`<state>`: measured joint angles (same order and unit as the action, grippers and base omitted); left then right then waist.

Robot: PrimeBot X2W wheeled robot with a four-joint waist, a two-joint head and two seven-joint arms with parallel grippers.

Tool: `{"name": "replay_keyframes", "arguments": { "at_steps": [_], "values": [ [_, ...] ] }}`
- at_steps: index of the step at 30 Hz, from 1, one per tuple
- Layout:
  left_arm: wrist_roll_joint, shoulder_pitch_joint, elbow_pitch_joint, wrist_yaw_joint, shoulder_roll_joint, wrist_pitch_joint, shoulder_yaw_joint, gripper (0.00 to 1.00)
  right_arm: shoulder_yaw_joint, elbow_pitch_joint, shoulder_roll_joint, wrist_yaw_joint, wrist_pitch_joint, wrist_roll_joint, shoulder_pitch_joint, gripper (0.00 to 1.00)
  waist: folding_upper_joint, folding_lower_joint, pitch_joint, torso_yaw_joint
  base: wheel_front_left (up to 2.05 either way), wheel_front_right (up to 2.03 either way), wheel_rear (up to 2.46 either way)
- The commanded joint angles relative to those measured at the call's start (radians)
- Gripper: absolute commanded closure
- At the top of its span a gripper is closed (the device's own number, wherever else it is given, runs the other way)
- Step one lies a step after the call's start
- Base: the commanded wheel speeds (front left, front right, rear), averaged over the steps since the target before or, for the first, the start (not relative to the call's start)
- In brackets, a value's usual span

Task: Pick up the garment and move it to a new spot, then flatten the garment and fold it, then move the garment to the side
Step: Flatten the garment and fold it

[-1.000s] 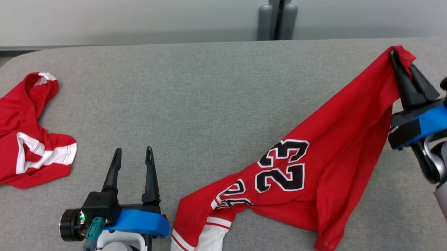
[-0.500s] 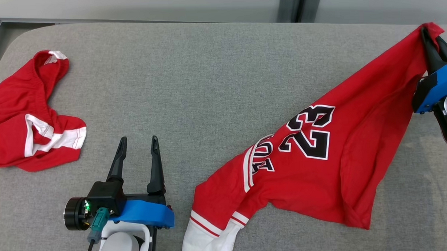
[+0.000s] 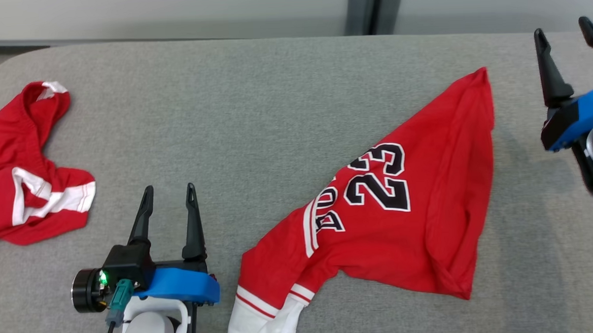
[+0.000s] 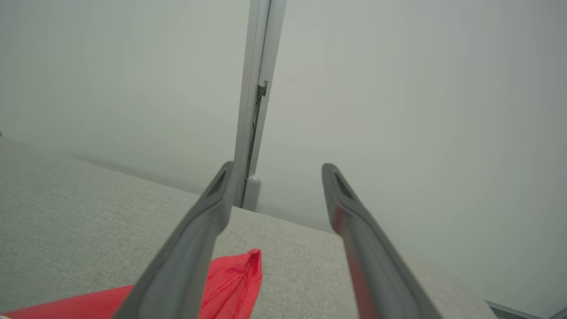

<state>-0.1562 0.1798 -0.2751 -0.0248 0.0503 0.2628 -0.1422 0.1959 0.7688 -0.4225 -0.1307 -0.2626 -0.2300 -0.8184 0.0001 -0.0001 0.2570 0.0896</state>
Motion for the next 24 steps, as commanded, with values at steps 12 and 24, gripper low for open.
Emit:
{"name": "replay_keyframes", "arguments": {
  "at_steps": [12,24],
  "values": [
    [0.022,-0.04,0.0,0.02,0.0,0.003,0.039,0.0,0.003,-0.374,0.069,0.0,-0.003,-0.007,0.393,0.0,-0.0001,0.0001,-0.061,-0.077,0.0,0.0,0.0],
    [0.023,-0.054,0.003,0.024,0.0,0.003,0.047,0.0,0.163,-0.496,0.069,0.0,0.002,-0.025,0.659,0.0,-0.0001,0.0001,-0.068,-0.099,0.0,0.0,0.0]
  ]
}}
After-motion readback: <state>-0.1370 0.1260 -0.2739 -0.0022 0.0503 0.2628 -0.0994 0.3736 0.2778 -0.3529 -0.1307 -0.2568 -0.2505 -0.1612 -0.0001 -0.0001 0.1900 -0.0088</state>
